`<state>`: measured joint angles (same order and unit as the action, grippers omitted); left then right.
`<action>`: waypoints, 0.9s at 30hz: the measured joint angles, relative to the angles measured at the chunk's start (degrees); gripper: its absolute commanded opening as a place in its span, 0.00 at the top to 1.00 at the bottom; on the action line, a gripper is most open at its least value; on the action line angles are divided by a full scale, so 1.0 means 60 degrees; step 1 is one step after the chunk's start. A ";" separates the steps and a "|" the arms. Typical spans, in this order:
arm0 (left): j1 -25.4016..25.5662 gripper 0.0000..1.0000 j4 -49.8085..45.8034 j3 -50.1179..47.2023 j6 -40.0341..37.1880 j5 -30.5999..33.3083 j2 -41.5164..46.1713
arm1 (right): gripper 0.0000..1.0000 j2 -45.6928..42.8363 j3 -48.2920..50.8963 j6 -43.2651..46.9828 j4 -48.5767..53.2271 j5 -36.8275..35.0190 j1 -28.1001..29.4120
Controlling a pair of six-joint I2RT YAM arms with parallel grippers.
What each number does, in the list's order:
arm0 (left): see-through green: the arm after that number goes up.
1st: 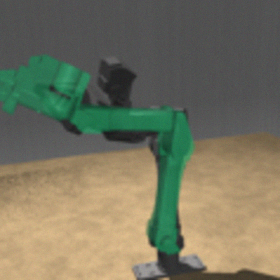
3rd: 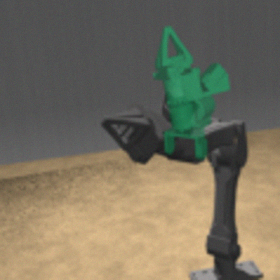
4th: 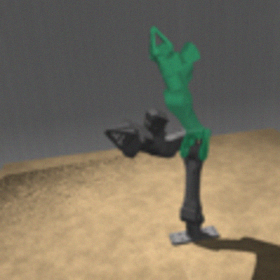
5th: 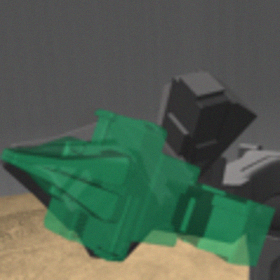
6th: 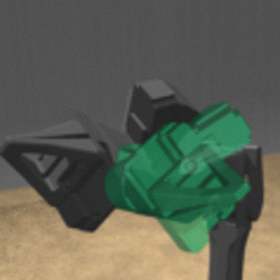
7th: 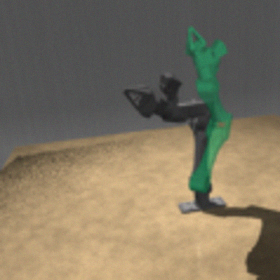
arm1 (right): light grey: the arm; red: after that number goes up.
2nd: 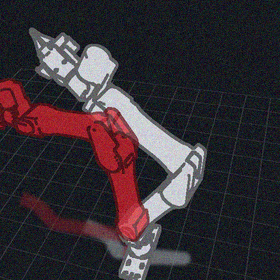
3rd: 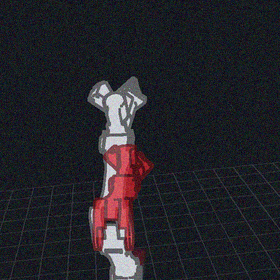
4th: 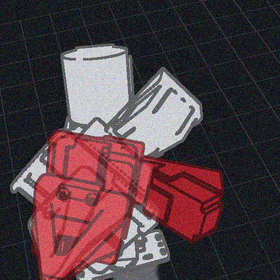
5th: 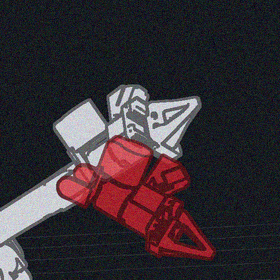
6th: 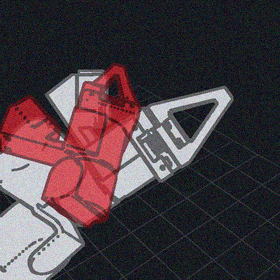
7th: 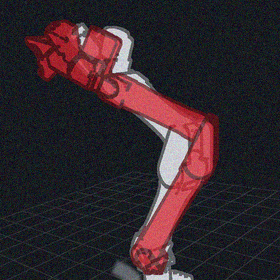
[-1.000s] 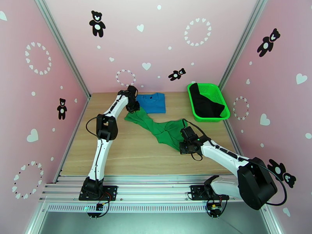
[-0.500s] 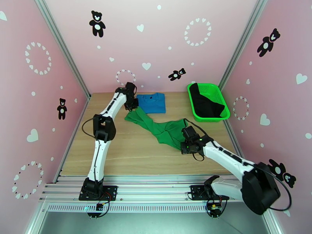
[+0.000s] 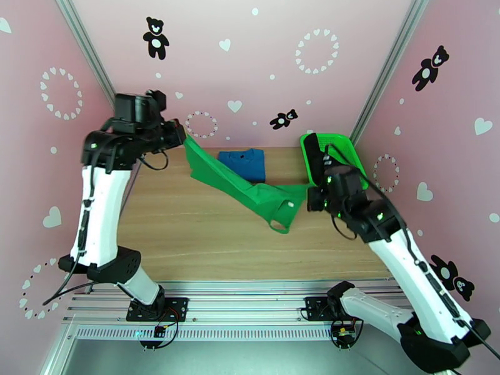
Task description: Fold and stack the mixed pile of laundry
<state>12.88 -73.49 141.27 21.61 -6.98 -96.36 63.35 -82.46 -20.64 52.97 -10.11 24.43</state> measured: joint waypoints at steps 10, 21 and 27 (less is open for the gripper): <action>-0.2106 1.00 0.0470 0.2521 0.1140 -0.2069 -0.3679 | 1.00 0.4594 -0.4466 0.0521 -0.0197 0.1603 -0.2069; -0.2914 1.00 0.2146 0.3180 0.2652 -0.3901 -0.4663 | 1.00 0.7482 -0.8597 0.0328 0.0270 0.2987 -0.2659; -0.2787 1.00 0.2772 -0.1719 0.1898 -0.3778 -0.1450 | 1.00 0.6040 -0.5162 0.0331 -0.0612 0.3399 -0.2670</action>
<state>-3.84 -56.86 130.96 32.99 -29.65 -105.06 99.59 -113.43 -18.65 49.30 10.28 8.40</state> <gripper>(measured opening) 0.066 0.049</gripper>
